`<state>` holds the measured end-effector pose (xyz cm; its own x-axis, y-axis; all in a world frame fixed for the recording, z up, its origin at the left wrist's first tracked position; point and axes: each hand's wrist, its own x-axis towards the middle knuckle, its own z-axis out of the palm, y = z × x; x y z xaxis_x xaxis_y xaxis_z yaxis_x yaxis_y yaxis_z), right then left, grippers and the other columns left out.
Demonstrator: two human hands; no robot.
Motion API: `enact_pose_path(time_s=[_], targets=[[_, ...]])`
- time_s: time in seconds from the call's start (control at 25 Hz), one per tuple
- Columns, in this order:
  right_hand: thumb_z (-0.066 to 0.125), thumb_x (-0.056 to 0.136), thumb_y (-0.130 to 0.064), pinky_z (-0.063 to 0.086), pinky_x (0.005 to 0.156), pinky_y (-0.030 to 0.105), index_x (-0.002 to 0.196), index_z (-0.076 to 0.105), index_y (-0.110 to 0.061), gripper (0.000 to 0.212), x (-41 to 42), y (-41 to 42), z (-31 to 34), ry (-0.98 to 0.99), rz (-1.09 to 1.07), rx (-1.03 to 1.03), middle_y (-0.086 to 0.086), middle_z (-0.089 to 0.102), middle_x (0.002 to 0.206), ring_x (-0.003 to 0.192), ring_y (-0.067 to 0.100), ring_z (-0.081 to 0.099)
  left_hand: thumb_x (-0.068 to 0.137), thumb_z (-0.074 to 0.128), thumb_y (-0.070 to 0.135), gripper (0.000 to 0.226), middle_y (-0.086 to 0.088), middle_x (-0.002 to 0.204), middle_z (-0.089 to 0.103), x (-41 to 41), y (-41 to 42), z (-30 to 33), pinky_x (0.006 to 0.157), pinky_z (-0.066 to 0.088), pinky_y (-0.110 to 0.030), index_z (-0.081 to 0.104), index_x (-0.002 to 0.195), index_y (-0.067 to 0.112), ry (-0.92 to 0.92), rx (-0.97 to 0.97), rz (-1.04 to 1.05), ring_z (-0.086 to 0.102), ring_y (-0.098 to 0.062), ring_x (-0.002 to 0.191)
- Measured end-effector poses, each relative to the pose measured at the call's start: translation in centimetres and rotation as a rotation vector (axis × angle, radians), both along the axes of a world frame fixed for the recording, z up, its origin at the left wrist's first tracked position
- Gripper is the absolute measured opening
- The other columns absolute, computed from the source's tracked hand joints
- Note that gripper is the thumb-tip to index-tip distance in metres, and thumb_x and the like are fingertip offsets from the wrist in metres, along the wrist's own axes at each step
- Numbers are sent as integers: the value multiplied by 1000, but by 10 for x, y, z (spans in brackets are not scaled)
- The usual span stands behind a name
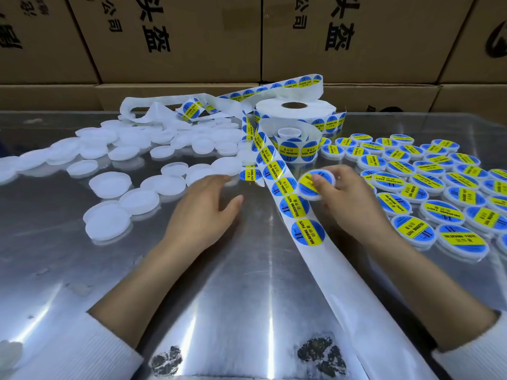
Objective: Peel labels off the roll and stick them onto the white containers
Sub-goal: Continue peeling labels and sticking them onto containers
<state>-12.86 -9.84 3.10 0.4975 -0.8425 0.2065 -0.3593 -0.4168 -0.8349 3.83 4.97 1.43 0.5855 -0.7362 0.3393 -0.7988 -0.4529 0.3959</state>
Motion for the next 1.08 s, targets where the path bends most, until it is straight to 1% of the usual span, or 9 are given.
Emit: enact_pose_path(time_s=[0.12,0.28,0.44,0.56,0.64,0.76,0.92,1.0,1.08], targets=[[47,95,-42,42,82,38,125,49,-19,37,-10,-13,-2,264,-122,-102,10,64,111,105,31,57,91,45,53,71,-6,155,25,18,2,-8,116,17,-39,28,146,11,-25,198,129,14,-25,144],[47,94,-42,40,76,37,132,46,-24,42,-16,-13,-3,465,-193,-270,10,62,121,113,34,53,89,55,46,51,-10,132,53,20,2,-7,106,31,-37,54,125,10,-61,69,119,36,-27,131],[50,93,-35,35,67,31,111,67,-28,25,-13,-5,0,420,-92,-423,4,63,106,103,28,54,89,60,29,16,-4,95,61,16,5,1,81,41,-36,61,88,13,-82,-16,44,51,-25,101],[46,95,-32,40,75,36,110,69,-26,28,-11,-2,-2,526,-20,-452,5,61,114,111,30,47,95,52,25,13,0,80,58,11,4,3,66,37,-35,57,92,13,-11,-55,47,55,-28,89],[42,96,-31,43,84,39,117,64,-23,32,-15,-5,-2,654,-88,-446,7,59,121,117,33,45,98,46,26,15,-2,88,62,7,2,6,68,40,-38,52,99,12,70,-159,13,55,-29,87],[41,96,-32,41,88,41,126,55,-18,36,-18,-10,0,727,-145,-469,9,58,125,119,34,44,98,45,27,11,4,84,64,-2,1,11,62,38,-20,51,94,18,163,-340,-104,53,-6,73],[58,91,-29,44,83,22,117,62,-34,27,-20,-11,14,332,240,-245,-8,64,113,110,16,55,96,49,28,19,8,72,59,-11,1,11,61,35,-14,53,79,33,257,-335,-208,49,0,68],[64,88,-27,43,72,9,106,62,-45,26,-25,-10,21,412,554,9,-9,64,101,95,7,59,95,49,33,20,4,76,63,-11,0,7,67,39,-20,58,78,29,268,-214,-203,53,-6,74],[70,82,-31,44,76,14,111,55,-52,39,-28,-12,20,600,717,72,9,59,115,89,10,55,95,48,36,23,1,80,66,-10,-1,2,74,43,-29,62,81,24,288,-147,-190,57,-14,80]])
